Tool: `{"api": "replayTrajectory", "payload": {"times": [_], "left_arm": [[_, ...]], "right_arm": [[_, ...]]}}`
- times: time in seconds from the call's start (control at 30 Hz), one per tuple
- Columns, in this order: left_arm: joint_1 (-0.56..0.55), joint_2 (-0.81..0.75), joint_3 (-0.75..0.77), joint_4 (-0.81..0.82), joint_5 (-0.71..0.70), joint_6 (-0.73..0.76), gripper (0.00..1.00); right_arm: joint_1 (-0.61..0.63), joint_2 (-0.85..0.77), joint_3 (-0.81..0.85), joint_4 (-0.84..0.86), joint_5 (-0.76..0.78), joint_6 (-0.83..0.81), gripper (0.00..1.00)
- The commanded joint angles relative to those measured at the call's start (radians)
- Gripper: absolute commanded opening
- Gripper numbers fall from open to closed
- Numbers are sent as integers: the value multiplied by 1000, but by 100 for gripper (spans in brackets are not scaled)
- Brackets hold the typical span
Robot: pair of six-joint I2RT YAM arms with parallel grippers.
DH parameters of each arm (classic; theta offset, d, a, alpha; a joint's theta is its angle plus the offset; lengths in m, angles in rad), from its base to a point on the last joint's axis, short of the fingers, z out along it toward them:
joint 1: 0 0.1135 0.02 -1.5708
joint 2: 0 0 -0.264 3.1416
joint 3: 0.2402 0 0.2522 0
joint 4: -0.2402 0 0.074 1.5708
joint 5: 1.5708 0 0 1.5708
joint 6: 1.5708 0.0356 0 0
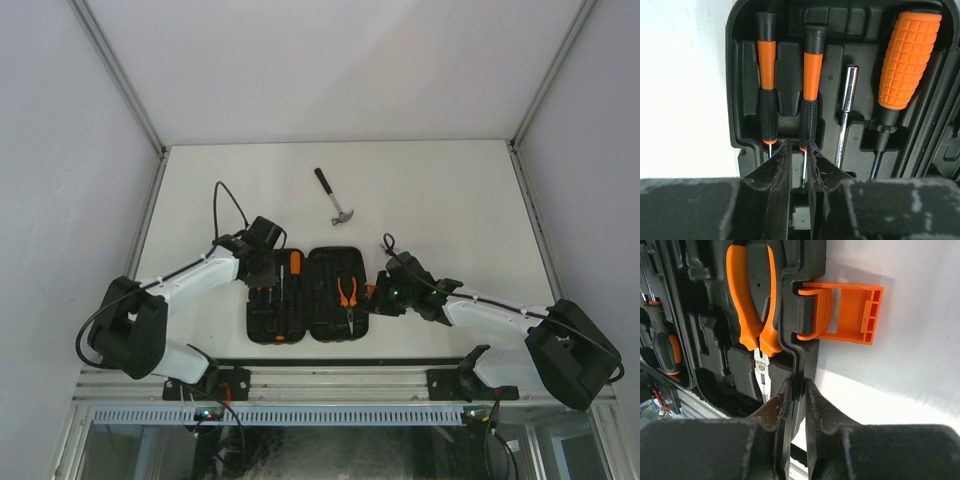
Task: Sort the tools into containers
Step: Place the screwdriver in the storage box.
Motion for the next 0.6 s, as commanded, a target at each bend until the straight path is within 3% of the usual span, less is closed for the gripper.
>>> {"api": "replayTrajectory", "payload": {"times": [0.0, 0.2, 0.57], "left_arm": [[3, 16, 62, 31, -1, 20, 23], [7, 36, 75, 39, 1, 18, 24], [12, 58, 92, 45, -7, 24, 16]], "right_arm": [[4, 11, -3, -14, -3, -30, 3], [5, 12, -3, -13, -5, -32, 3], [6, 19, -3, -7, -11, -35, 3]]}}
